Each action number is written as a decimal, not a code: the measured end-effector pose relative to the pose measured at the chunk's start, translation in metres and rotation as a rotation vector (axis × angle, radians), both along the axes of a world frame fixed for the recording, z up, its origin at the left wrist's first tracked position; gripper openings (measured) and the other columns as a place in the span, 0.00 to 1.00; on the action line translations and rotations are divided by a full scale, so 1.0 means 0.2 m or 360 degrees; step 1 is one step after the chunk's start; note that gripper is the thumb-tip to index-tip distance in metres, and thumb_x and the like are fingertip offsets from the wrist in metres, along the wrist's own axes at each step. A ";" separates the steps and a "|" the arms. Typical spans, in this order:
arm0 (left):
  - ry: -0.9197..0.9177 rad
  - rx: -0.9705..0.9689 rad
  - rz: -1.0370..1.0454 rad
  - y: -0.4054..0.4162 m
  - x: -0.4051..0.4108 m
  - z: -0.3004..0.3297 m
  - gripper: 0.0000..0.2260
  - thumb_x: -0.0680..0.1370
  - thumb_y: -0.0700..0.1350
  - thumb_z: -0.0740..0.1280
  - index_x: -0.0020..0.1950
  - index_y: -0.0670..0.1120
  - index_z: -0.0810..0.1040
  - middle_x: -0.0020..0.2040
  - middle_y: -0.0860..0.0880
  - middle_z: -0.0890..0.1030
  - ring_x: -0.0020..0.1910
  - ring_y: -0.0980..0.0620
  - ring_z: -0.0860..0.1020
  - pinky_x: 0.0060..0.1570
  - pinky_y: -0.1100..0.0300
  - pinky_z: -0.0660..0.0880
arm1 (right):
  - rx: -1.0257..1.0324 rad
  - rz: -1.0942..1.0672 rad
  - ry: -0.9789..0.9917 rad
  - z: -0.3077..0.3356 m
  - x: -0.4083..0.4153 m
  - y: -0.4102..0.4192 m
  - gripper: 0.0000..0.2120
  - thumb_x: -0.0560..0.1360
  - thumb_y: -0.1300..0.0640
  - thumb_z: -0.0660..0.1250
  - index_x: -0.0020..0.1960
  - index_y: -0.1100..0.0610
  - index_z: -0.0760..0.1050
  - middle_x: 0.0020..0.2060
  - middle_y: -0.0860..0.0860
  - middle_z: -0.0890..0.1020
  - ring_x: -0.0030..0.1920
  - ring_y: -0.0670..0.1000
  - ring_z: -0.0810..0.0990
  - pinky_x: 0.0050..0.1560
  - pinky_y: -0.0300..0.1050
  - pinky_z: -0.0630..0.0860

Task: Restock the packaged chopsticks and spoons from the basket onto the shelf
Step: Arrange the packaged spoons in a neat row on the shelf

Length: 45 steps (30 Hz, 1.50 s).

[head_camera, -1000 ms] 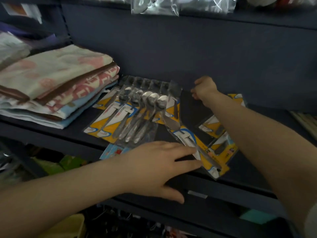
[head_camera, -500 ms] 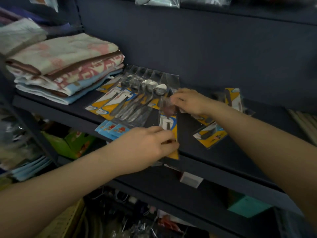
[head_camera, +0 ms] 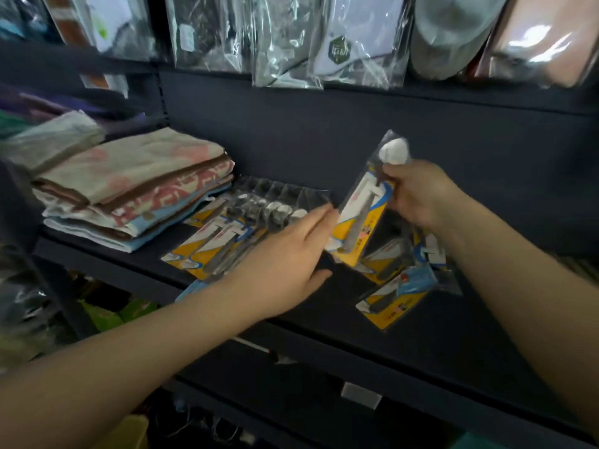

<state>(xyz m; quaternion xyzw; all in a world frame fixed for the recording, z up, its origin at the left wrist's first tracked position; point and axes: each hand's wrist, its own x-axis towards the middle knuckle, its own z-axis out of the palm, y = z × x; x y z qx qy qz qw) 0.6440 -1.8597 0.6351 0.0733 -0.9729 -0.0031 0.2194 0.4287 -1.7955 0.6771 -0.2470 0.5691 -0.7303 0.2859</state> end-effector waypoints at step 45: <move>-0.0706 -0.0897 -0.0402 -0.40 -0.30 -0.13 0.09 0.76 0.36 0.58 0.54 0.38 0.74 0.44 0.41 0.81 0.42 0.42 0.79 0.43 0.49 0.78 | 0.1281 -0.0665 0.0576 -0.37 -0.25 -0.52 0.15 0.73 0.60 0.69 0.56 0.67 0.75 0.53 0.61 0.80 0.54 0.60 0.80 0.51 0.48 0.77</move>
